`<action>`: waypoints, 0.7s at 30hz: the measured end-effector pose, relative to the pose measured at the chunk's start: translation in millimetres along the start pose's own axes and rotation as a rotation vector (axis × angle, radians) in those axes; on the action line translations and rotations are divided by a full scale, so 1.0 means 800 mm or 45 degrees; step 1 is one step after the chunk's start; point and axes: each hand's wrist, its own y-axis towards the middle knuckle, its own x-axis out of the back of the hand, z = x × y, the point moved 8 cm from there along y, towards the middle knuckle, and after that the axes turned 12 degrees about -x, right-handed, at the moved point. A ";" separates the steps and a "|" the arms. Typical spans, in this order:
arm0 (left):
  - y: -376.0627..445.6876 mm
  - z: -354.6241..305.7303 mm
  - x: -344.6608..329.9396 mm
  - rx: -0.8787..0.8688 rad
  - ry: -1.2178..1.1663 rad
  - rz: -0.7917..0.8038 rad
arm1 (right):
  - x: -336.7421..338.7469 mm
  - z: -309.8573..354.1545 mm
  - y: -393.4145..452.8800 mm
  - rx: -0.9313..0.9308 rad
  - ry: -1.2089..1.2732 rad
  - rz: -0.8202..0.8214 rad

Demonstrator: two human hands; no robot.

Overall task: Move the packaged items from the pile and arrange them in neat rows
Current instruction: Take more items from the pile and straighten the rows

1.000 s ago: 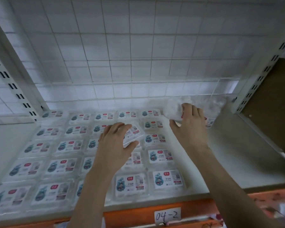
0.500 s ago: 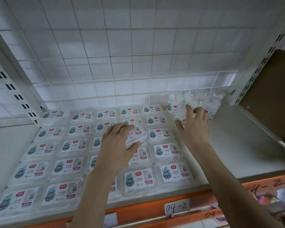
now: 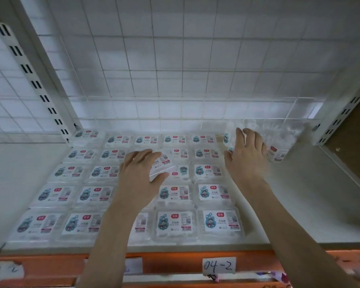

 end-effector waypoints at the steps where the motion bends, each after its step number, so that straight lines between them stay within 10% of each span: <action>1: 0.003 0.010 0.007 0.005 0.026 -0.003 | 0.002 0.015 -0.005 0.042 0.046 -0.010; 10: 0.059 0.124 0.031 -0.097 0.150 0.263 | -0.021 0.167 -0.059 0.416 0.058 0.335; 15: 0.067 0.154 -0.006 -0.212 0.221 0.601 | -0.043 0.203 -0.083 0.389 -0.032 0.557; 21: 0.072 0.167 -0.002 -0.301 0.219 0.532 | -0.048 0.215 -0.098 0.241 -0.043 0.497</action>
